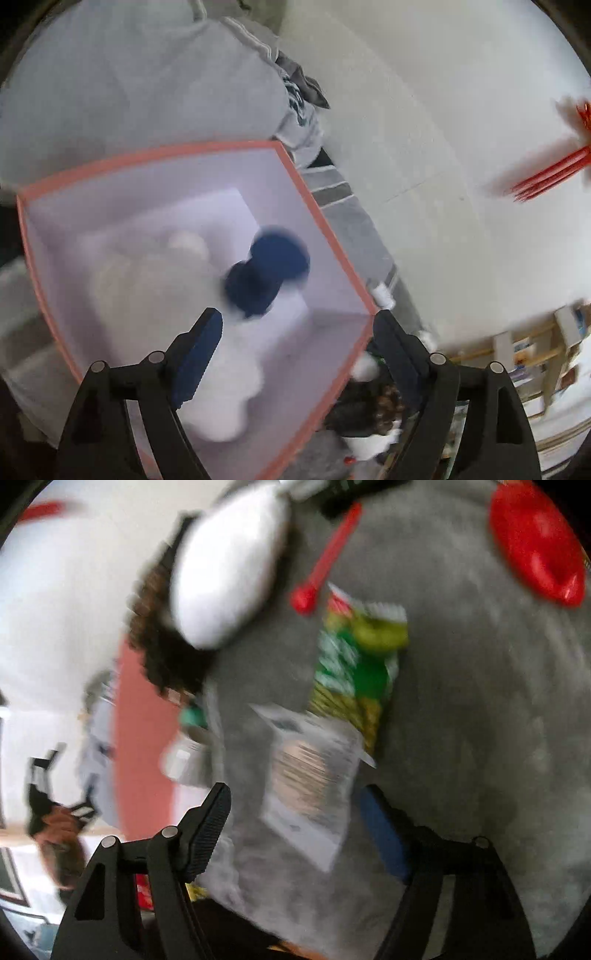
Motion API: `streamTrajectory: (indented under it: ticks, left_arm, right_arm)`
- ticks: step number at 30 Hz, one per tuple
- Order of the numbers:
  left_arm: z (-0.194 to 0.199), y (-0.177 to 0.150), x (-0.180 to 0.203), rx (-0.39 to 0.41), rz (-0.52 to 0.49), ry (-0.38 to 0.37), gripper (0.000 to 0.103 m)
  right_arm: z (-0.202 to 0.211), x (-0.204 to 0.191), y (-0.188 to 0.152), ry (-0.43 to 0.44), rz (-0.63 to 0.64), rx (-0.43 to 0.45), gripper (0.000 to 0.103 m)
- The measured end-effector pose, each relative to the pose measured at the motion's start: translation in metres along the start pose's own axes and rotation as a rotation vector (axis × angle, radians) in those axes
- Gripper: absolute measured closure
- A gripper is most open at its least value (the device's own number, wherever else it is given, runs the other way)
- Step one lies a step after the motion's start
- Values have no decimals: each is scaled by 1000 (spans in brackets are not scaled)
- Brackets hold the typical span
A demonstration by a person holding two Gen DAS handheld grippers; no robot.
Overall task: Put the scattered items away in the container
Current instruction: 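Grasp the blue figure with the left gripper and drop it into the box, then grasp the grey plastic cup with the left gripper and drop it in the box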
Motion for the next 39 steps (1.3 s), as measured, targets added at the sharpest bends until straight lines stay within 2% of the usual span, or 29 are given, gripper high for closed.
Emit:
streamTrajectory:
  ticks: [1,2,3,4,5,6,7,8,9,10,12,14,17,21,23,24,26,28,31,32,34,36,39]
  left_arm:
    - [2,0,6,11,-45,2,20]
    - [5,-2,18,14,-124,-5,20]
    - [7,-11,37,6,-246,-24,20]
    - [5,-31,59,-10,-380,-56,20]
    - [5,-46,72,-26,-464,-79,20]
    - [5,-76,92,-63,-618,-123,20]
    - [5,-100,103,-91,-726,-150,20]
    - [3,-127,113,-127,-855,-166,19]
    - [-3,-169,119,-176,-1036,-165,19]
    - [-8,-183,123,-193,-1121,-154,19]
    - [-28,-233,120,-234,-1351,-84,19]
    - [-46,-262,108,-271,-1460,-35,19]
    - [-70,-292,88,-330,-1560,43,28]
    - [-102,-309,62,-387,-1650,157,30]
    - [-116,-307,48,-382,-1685,251,56]
    - [-120,-304,46,-357,-1711,288,58]
    - [-119,-301,49,-378,-1665,288,62]
    - [-113,-295,56,-390,-1574,260,64]
    - [-92,-270,83,-307,-1444,204,64]
    - [-80,-259,95,-274,-1391,163,64]
    - [-51,-229,120,-187,-1264,82,64]
    - [-13,-182,142,-52,-1138,10,64]
    - [19,-110,146,103,-1030,-5,63]
  right_arm:
    - [-6,3,0,-13,9,1,28]
    - [-9,2,2,1,15,16,17]
    - [-9,-3,3,31,15,19,11]
    - [-10,-7,3,52,18,21,8]
    - [-13,-7,4,44,25,23,8]
    - [-14,-7,4,32,35,24,8]
    - [-14,-8,4,14,54,31,17]
    - [-13,-9,3,10,66,37,55]
    - [-14,-15,2,31,62,25,81]
    - [-16,-15,-1,81,21,0,95]
    - [-19,-17,-8,105,-4,-22,95]
    - [-11,-26,-10,115,25,-7,95]
    - [8,-37,-8,182,22,11,95]
    - [21,-46,-10,235,40,-12,95]
    - [24,-45,-14,221,58,-26,95]
    - [23,-44,-15,220,60,-30,95]
    - [26,-38,-14,215,45,-30,95]
    - [28,-36,-13,214,37,-24,95]
    - [34,-39,-7,217,43,5,95]
    - [39,-41,-5,222,48,15,95]
    - [42,-44,-3,226,53,28,95]
    - [45,-47,-2,234,56,38,95]
    - [43,-54,-3,243,61,46,95]
Point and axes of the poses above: each gripper's, at about its wrist camera, not at the fingertips, and z roughly against the way its jaws point, x to its right, y to its top, the point moved 10 cm from there along -z, roughly the way its jaws point, and after that the axes turned 5 degrees about x, right-handed, at the moved point
